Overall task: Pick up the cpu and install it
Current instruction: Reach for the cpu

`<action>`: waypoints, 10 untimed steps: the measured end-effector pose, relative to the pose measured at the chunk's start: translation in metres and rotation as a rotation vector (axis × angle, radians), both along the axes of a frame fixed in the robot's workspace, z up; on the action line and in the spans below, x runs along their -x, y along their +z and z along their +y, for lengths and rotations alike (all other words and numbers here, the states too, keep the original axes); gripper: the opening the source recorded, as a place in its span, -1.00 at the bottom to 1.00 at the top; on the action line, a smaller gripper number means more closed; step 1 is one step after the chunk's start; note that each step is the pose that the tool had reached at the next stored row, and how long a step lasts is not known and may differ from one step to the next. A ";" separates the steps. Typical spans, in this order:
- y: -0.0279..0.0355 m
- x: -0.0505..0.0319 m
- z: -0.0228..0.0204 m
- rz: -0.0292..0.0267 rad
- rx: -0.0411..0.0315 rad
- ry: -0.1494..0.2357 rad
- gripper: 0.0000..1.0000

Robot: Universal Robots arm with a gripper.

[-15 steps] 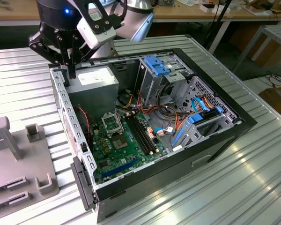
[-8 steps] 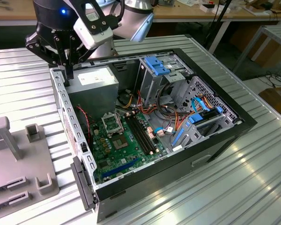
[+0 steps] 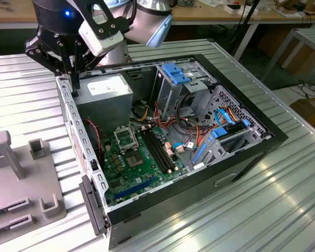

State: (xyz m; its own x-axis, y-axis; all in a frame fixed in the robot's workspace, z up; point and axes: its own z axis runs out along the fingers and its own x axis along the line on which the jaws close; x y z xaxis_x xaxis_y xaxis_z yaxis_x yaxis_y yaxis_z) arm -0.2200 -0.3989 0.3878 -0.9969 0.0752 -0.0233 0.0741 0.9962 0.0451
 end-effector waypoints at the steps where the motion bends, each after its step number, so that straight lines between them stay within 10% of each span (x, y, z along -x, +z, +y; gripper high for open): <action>1: 0.0000 0.0006 0.0000 0.0000 0.0000 0.000 -0.79; 10: -0.0004 0.0049 0.0000 0.0001 0.0001 0.000 -0.79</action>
State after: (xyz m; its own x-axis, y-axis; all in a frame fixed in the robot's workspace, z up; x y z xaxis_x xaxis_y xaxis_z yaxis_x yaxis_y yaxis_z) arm -0.2249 -0.3988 0.3875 -0.9969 0.0752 -0.0233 0.0741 0.9962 0.0450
